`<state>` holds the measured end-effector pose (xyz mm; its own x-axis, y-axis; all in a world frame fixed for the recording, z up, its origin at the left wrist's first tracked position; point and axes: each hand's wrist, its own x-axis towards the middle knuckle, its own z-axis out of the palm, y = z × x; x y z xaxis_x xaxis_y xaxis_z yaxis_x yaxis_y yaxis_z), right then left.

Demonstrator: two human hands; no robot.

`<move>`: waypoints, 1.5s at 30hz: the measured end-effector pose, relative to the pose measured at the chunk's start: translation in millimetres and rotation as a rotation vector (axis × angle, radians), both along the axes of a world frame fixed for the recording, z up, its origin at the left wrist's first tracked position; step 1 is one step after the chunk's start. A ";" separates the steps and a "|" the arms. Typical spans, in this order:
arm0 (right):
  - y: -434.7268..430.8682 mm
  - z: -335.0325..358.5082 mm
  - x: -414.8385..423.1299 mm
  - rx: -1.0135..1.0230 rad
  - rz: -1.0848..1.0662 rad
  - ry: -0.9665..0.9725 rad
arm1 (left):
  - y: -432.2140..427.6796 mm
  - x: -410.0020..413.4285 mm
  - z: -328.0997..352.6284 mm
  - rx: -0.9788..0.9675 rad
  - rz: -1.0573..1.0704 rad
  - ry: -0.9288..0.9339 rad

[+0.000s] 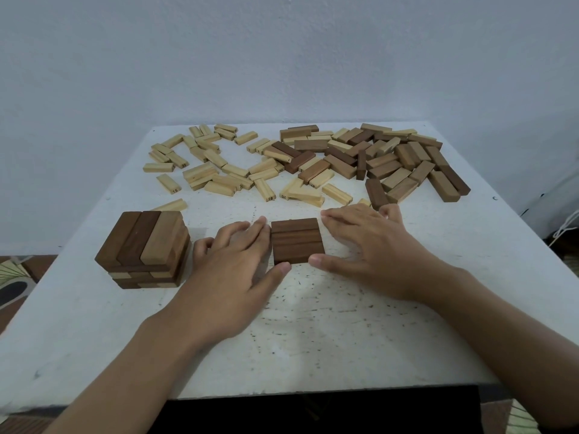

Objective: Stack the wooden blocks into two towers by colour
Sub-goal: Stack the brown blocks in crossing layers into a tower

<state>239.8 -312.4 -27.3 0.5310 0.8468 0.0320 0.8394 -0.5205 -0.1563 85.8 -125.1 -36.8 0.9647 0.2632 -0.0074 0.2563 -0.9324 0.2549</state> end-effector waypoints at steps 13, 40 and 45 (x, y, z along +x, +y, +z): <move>5.1 -5.8 13.3 0.241 0.075 0.159 | -4.5 3.6 19.7 -0.402 0.075 -0.109; 4.5 -8.5 15.1 0.250 0.059 0.169 | 10.0 5.7 7.5 -0.493 0.107 -0.061; 4.1 -8.4 15.0 0.242 0.054 0.174 | 11.9 6.9 6.7 -0.497 0.092 -0.088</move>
